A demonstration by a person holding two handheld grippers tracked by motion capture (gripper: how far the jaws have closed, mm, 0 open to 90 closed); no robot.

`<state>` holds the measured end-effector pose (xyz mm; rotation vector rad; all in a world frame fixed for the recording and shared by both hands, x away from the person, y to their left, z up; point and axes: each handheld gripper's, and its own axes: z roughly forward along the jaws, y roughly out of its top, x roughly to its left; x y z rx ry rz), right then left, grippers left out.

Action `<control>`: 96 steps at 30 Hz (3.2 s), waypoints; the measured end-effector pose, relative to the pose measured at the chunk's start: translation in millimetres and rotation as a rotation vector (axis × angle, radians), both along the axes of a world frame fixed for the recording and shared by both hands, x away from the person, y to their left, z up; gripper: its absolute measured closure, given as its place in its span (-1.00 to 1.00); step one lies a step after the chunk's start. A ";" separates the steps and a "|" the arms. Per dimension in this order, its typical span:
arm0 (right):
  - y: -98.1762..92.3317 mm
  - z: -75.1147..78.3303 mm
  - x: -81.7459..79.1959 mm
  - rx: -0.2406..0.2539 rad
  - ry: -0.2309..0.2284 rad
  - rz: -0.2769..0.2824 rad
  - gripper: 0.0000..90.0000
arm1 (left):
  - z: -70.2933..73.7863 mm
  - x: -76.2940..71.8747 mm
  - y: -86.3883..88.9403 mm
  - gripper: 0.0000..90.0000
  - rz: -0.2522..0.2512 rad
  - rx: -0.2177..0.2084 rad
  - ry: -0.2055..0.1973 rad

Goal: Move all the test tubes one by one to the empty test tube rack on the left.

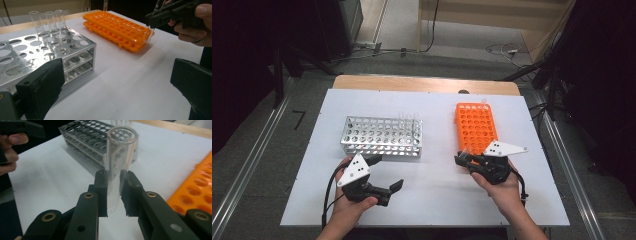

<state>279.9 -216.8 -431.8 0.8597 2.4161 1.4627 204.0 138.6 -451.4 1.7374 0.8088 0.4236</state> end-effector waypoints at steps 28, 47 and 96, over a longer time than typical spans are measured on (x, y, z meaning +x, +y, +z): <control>67.7 -12.4 -36.6 -0.057 -0.002 0.184 0.64 | 12.8 -3.6 -21.8 -0.57 -0.083 -0.070 0.005; 91.4 -11.8 -46.9 -0.087 -0.015 0.245 0.64 | 14.9 -2.3 -46.4 0.18 -0.168 -0.073 0.004; 23.2 -6.1 -39.4 -0.006 -0.027 0.162 -1.00 | 20.7 9.5 -14.7 0.69 -0.104 -0.039 -0.017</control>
